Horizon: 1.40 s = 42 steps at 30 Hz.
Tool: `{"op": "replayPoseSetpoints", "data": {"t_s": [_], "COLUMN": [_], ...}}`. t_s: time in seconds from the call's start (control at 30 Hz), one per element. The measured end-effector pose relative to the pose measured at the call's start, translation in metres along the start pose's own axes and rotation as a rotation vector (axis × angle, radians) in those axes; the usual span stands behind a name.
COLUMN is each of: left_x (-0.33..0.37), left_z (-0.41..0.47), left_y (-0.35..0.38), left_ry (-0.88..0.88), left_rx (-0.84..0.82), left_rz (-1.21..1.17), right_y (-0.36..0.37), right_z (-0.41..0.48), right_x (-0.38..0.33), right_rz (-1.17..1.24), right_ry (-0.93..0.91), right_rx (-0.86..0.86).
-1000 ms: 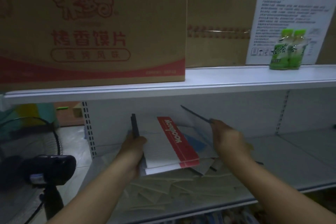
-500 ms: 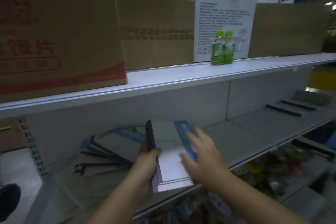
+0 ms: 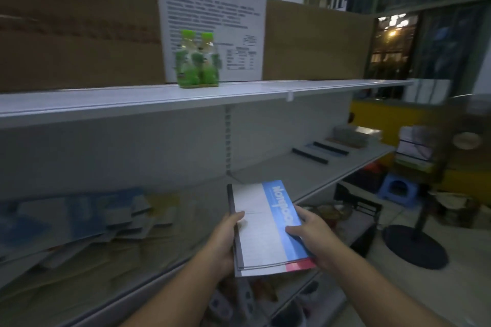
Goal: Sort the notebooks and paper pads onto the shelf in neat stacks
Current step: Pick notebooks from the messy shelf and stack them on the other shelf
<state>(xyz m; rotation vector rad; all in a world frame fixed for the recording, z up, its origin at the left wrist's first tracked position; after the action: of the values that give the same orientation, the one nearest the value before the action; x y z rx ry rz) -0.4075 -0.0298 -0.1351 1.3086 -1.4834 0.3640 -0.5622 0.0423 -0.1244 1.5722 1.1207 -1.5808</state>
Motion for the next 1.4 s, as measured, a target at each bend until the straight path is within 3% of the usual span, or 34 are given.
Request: {"op": "replayPoseSetpoints", "data": {"t_s": [0.47,0.8,1.23,1.4], "left_x": [-0.022,-0.023,-0.004,0.009], "left_z": [0.185,0.328,0.488,0.549], "left_y": [0.165,0.275,0.371,0.434], "left_ry": [0.191,0.205,0.081,0.093], "left_rx": [0.013,-0.003,0.187,0.221], "left_rz": [0.065,0.104,0.214,0.259], "right_y": [-0.168,-0.290,-0.409,-0.470], "right_z": [0.146,0.277,0.472,0.548], "right_x": [0.036,0.036,0.043,0.019], "right_rz": [-0.002,-0.095,-0.161,-0.477], "right_ry": [0.112,0.163,0.087,0.009], "right_rx": [0.151,0.270,0.123,0.075]}}
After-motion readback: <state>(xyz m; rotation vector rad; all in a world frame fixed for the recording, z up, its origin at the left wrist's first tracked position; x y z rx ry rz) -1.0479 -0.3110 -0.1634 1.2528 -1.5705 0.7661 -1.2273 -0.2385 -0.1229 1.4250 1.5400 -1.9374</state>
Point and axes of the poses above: each hand's wrist, its own z-axis towards the middle knuckle, its own y-axis out of the palm, x = y × z, the point moved 4 cm from there along z, towards the middle knuckle, and after that the axes turned 1 degree about -y, right-handed, at the moved point
